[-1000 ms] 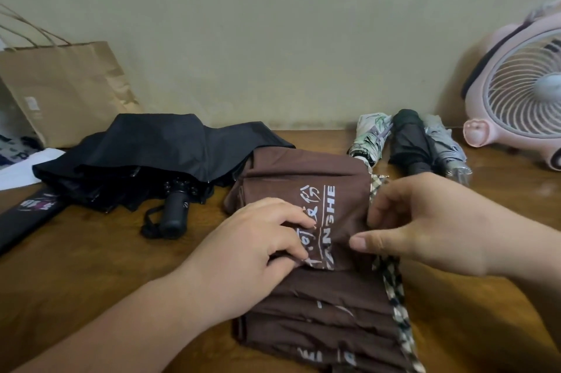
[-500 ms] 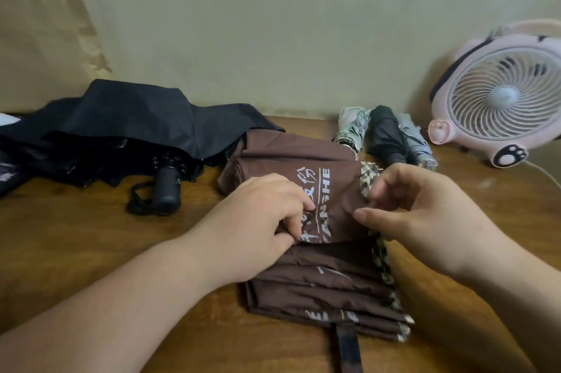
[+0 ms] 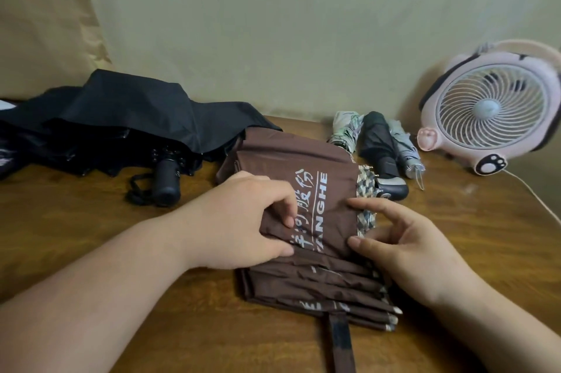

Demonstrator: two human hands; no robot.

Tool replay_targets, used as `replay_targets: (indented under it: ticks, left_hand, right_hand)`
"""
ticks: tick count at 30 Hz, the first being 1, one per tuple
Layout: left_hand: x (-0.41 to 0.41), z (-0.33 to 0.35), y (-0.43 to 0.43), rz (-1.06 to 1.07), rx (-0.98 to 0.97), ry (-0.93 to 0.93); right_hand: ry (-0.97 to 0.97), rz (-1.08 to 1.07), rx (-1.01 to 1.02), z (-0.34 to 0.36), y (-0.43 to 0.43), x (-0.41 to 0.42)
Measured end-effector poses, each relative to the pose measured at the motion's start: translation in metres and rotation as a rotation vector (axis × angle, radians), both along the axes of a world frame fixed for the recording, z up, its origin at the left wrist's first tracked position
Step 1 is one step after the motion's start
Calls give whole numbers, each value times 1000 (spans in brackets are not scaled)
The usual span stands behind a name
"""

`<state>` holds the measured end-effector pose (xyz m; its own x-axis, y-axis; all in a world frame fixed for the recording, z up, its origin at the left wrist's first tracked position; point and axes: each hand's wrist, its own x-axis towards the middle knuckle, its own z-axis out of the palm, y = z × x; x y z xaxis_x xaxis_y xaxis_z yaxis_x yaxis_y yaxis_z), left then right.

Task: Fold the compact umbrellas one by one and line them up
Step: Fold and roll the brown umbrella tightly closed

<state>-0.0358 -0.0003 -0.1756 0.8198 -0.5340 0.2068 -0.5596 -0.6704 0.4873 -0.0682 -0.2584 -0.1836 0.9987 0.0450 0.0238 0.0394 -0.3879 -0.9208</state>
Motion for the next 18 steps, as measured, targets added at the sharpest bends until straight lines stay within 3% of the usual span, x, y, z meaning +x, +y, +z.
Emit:
replay_targets:
  ticks: [5, 8, 11, 15, 18]
  left_hand:
    - [0, 7, -4, 182, -75, 15]
    - [2, 9, 0, 415, -145, -9]
    - [2, 15, 8, 603, -210, 85]
    - [-1, 20, 11, 569, -502, 361]
    - [-3, 20, 10, 510, -587, 513]
  right_hand:
    - [-73, -32, 80, -6, 3, -3]
    - [-85, -60, 100, -8, 2, -5]
    - [-84, -64, 58, -8, 3, -5]
    - [-97, -77, 18, -7, 2, -5]
    - [-84, -79, 34, -7, 3, -5]
